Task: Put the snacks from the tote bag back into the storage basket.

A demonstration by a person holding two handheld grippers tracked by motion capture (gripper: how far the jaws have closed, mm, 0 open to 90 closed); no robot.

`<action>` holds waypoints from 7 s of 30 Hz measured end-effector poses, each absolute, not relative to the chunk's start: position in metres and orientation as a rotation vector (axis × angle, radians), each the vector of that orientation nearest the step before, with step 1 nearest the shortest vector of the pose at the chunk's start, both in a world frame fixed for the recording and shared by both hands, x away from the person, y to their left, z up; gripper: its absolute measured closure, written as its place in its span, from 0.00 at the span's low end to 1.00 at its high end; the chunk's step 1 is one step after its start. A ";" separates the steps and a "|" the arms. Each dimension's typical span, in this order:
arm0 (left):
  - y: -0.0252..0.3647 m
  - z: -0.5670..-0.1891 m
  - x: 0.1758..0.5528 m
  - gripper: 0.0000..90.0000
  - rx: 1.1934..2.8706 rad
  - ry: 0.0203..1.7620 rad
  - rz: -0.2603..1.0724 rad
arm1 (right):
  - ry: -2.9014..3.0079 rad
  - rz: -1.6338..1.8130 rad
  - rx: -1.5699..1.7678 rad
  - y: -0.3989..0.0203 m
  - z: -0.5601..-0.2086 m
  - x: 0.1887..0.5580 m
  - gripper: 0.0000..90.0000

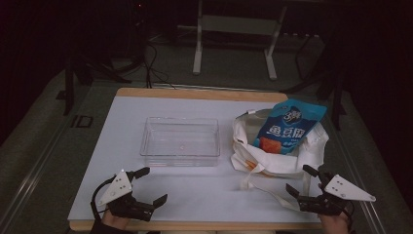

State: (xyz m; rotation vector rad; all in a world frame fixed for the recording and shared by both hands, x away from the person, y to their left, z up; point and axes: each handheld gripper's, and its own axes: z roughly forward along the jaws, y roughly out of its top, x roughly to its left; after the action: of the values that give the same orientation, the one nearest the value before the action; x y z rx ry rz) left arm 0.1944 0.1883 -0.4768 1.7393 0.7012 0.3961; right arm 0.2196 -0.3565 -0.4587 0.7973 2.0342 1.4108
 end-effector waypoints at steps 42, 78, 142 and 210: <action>0.126 -0.432 0.234 0.00 1.865 0.558 0.228 | 2.133 1.465 0.671 -0.373 -0.412 0.230 0.13; 0.021 -0.408 0.317 0.01 1.896 0.392 0.229 | 2.082 1.454 0.684 -0.394 -0.401 0.276 0.17; -0.109 -0.421 0.414 0.62 2.013 0.384 0.210 | 2.204 1.420 0.849 -0.413 -0.426 0.382 0.44; -0.107 -0.339 0.401 1.00 1.997 0.362 0.355 | 2.221 1.417 0.710 -0.391 -0.345 0.373 0.98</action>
State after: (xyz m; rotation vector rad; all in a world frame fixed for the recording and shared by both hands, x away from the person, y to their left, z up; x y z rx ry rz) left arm 0.4013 -0.1071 -0.3392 1.9975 0.3625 0.3551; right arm 0.3729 -0.3909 -0.3450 0.7100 2.2208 1.4169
